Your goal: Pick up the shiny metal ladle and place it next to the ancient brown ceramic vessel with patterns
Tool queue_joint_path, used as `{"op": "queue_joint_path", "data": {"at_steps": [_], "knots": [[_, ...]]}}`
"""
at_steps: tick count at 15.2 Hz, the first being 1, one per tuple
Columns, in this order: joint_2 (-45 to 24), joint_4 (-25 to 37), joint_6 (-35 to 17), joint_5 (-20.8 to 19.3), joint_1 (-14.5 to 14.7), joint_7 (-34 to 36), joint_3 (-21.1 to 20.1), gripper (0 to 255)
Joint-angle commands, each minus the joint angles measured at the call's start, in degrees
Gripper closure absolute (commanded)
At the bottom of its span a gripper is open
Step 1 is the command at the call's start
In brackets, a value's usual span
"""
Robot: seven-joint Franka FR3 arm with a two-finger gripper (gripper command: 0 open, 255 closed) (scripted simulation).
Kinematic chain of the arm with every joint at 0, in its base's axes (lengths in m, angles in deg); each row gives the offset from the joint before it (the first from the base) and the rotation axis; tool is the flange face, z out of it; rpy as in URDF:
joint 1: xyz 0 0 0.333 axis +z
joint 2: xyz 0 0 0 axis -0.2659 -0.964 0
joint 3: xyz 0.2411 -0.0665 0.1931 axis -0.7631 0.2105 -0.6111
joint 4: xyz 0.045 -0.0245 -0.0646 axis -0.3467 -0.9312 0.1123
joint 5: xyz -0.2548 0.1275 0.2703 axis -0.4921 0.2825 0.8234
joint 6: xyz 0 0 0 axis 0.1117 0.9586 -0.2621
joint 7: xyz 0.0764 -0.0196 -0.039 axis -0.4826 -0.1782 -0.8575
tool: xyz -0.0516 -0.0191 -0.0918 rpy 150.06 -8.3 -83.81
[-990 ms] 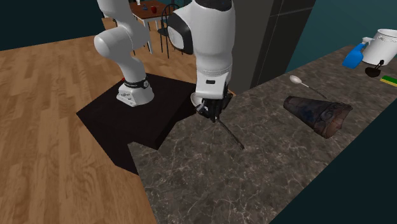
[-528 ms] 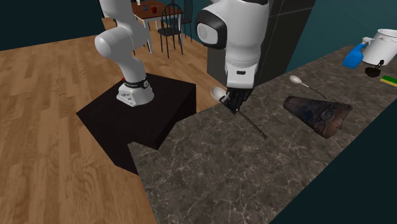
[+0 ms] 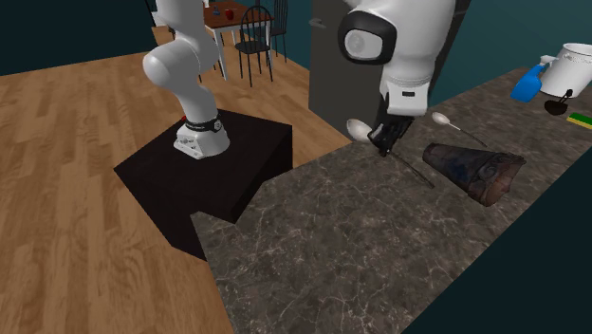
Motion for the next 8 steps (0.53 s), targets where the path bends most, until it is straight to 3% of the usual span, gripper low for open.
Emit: {"op": "queue_joint_path", "data": {"at_steps": [1, 8], "knots": [[-2.6, 3.8, 0.9, -0.2, 1.0, 1.9, -0.6, 255], [-13.5, 20.5, 6.1, -1.2, 5.2, 9.1, -2.3, 255]]}}
